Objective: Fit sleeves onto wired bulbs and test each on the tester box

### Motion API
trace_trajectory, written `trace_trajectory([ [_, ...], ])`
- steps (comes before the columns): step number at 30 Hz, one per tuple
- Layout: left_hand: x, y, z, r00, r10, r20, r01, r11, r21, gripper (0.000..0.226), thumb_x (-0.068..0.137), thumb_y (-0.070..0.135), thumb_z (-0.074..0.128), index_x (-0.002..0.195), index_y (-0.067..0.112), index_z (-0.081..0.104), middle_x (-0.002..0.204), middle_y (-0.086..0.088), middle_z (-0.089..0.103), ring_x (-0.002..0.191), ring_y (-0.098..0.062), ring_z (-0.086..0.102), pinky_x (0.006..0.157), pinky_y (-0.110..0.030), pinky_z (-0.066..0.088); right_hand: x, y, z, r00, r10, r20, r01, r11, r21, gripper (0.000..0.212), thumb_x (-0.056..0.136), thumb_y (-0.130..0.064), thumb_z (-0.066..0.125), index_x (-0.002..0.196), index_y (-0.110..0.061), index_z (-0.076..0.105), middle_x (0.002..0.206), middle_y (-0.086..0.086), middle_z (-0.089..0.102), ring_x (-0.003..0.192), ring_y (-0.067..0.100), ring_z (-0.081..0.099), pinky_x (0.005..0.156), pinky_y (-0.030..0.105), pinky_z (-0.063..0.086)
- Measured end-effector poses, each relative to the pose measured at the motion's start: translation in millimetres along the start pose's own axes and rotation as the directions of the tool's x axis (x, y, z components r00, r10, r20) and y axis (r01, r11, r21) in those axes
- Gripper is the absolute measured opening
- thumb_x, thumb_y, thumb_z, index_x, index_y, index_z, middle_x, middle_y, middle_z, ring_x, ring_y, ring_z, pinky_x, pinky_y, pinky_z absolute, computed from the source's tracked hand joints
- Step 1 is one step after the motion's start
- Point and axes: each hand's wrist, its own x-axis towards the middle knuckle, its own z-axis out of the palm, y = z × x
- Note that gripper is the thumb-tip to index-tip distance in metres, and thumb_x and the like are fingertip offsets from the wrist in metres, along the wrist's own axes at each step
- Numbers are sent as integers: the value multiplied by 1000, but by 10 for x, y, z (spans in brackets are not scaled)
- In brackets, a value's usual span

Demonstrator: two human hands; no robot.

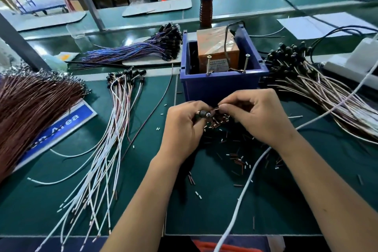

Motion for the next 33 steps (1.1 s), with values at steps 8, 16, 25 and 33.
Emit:
trace_trajectory([
  [8,-2,-34,-33,994,-101,-31,96,987,-132,12,93,7,75,82,12,76,71,5,72,65,-10,65,64,-26,50,10,50,-127,993,31,-116,-14,989,147,5,96,-15,75,91,-16,77,75,-3,75,53,12,61,55,20,49],
  [16,-17,25,-74,953,-302,34,289,866,-407,9,94,8,74,87,12,77,75,-4,76,67,-1,63,70,-13,47,3,98,-464,947,66,315,-185,914,362,10,97,-19,69,106,-19,73,87,16,77,53,22,58,47,23,46],
  [25,-6,37,-109,938,-338,72,301,696,-651,11,93,22,73,98,18,82,88,-9,78,50,-3,45,51,-13,37,-62,110,-545,919,-147,365,-241,521,819,33,97,-27,65,125,-14,74,118,13,76,67,19,68,53,19,49],
  [33,-4,183,-169,947,-247,205,310,537,-785,13,92,25,68,93,23,81,118,-8,75,48,-5,34,49,-22,24,-30,-15,-101,800,-72,596,-403,671,623,41,103,-47,59,102,-11,77,98,21,78,58,20,71,42,19,45],
])
